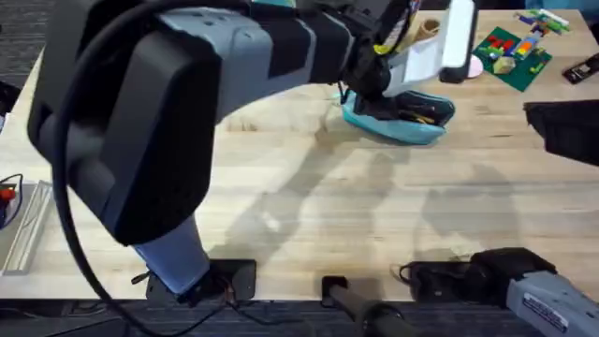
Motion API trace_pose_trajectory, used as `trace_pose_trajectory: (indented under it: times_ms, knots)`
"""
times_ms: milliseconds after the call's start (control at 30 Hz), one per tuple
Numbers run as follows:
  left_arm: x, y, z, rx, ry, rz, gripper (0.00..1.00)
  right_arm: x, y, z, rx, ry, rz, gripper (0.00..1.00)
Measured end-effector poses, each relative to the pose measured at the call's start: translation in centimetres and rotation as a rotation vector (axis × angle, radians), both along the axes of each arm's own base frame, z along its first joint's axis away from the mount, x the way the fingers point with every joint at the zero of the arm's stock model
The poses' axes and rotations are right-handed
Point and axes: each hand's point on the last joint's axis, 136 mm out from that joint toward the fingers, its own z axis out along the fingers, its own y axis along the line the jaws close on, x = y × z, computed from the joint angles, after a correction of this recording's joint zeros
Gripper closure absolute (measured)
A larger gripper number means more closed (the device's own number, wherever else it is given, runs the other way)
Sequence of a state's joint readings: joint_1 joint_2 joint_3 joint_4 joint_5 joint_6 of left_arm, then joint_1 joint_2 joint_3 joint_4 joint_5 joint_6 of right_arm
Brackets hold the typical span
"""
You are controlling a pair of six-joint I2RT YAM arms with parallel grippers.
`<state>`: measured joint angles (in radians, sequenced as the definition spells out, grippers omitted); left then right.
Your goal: Unzip the bag, pick up the pens from the table one at a time and place them inside, then zip the bag closed.
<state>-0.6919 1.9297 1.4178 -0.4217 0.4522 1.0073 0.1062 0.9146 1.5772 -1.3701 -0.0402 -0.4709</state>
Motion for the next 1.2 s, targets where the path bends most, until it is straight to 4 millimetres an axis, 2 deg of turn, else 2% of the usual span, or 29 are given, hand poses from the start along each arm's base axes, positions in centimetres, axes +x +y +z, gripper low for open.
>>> trace_pose_trajectory:
  times_ms: [133, 333, 367, 400, 433, 567, 600, 1200]
  knots:
    - [0.7, 0.7, 0.0, 0.001, 0.0, 0.021, 0.958, 0.0, 0.0, 0.0, 0.0, 0.0, 0.0, 0.003]
    - [0.7, 0.7, 0.0, 0.002, -0.001, 0.021, 0.958, 0.0, 0.0, 0.0, 0.0, 0.0, 0.0, 0.005]
    - [0.7, 0.7, 0.0, 0.002, -0.003, 0.02, 0.928, 0.0, 0.0, 0.0, 0.0, 0.0, 0.0, 0.005]
    - [0.8, 0.7, 0.0, 0.002, -0.004, 0.019, 0.85, 0.0, 0.0, 0.0, 0.0, 0.0, 0.0, 0.005]
    - [0.8, 0.7, 0.0, 0.002, -0.004, 0.019, 0.711, 0.0, 0.0, 0.0, 0.0, 0.0, 0.0, 0.005]
    - [0.9, 0.7, 0.0, 0.004, -0.012, 0.02, 0.079, 0.0, 0.0, 0.0, 0.0, 0.0, 0.0, 0.006]
    - [0.9, 0.7, 0.0, 0.005, -0.013, 0.022, 0.03, 0.0, 0.0, 0.0, 0.0, 0.0, 0.0, 0.005]
    - [1.5, 0.3, 0.5, -0.025, -0.017, 0.05, 0.008, 0.0, 0.0, 0.0, 0.0, 0.0, 0.0, 0.005]
